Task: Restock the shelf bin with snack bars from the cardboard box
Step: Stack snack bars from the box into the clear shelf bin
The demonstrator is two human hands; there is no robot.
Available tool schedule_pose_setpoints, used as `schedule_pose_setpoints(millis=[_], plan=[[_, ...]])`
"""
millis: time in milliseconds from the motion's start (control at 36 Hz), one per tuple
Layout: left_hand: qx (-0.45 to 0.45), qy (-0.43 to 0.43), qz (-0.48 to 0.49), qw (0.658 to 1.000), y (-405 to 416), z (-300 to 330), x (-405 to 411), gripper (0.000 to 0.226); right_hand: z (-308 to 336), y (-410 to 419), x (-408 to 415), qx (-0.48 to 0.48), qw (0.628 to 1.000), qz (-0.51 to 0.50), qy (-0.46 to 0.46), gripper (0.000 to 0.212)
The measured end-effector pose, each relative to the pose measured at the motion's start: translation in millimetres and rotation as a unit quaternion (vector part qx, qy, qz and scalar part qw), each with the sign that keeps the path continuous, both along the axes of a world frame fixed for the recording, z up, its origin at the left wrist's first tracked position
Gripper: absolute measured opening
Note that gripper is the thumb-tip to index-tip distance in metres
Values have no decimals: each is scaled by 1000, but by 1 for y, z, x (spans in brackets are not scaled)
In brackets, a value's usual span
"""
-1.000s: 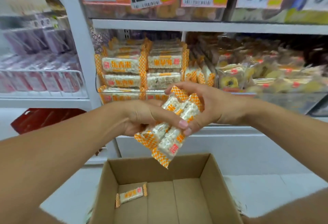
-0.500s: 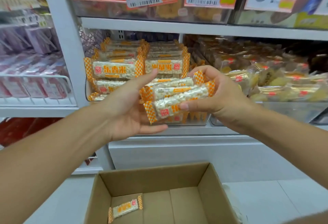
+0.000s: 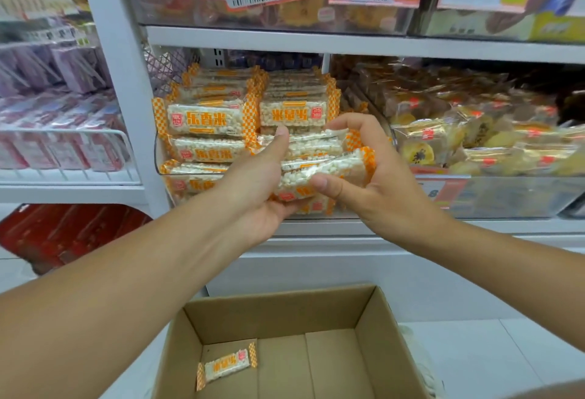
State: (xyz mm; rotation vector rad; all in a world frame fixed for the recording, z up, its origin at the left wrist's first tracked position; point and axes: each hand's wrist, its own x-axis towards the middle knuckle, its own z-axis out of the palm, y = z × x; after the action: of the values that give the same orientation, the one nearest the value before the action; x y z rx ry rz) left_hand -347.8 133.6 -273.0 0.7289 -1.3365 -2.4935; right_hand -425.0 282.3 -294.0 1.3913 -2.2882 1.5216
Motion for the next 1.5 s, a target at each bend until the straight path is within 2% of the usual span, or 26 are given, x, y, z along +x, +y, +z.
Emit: schedule_pose_setpoints(millis=[83, 167, 250, 333, 472, 583, 722, 861, 972, 1222, 1306, 1389, 1500], plan=[[22, 20, -39, 999, 3, 1, 1, 53, -2, -1, 0, -45, 999, -7, -23, 66], [3, 24, -46, 999, 8, 5, 0, 38, 0, 3, 1, -52, 998, -18, -10, 65], [-25, 11, -28, 999, 8, 7, -4, 25, 3, 8, -1, -26, 1000, 3, 10, 49], [-33, 6, -39, 999, 5, 11, -5, 29, 7, 12, -6, -20, 1000, 16, -1, 40], [-14, -6, -64, 998, 1, 12, -5, 37, 5, 14, -9, -12, 1000, 14, 20, 46], [5, 24, -87, 996, 1, 17, 0, 35, 3, 12, -7, -18, 1000, 9, -2, 45], [-71, 47, -114, 990, 3, 15, 3, 47, 0, 10, -2, -32, 999, -17, -16, 40], [-50, 16, -71, 996, -7, 11, -2, 32, 8, 12, -3, 35, 999, 7, 24, 41], [-21, 9, -83, 996, -9, 11, -2, 39, 16, 17, -13, 74, 994, 12, 74, 44], [-13, 27, -77, 997, -9, 14, -3, 32, 7, 15, -9, 51, 993, 13, 110, 45], [-23, 33, -73, 997, -12, 13, -4, 36, 5, 16, -9, 60, 991, 11, 123, 47], [-66, 37, -103, 992, -14, 10, -4, 14, 6, 18, -11, 65, 989, 14, 130, 52], [-82, 43, -124, 988, -20, 4, -9, 20, 13, 21, -15, 116, 978, 18, 170, 80]])
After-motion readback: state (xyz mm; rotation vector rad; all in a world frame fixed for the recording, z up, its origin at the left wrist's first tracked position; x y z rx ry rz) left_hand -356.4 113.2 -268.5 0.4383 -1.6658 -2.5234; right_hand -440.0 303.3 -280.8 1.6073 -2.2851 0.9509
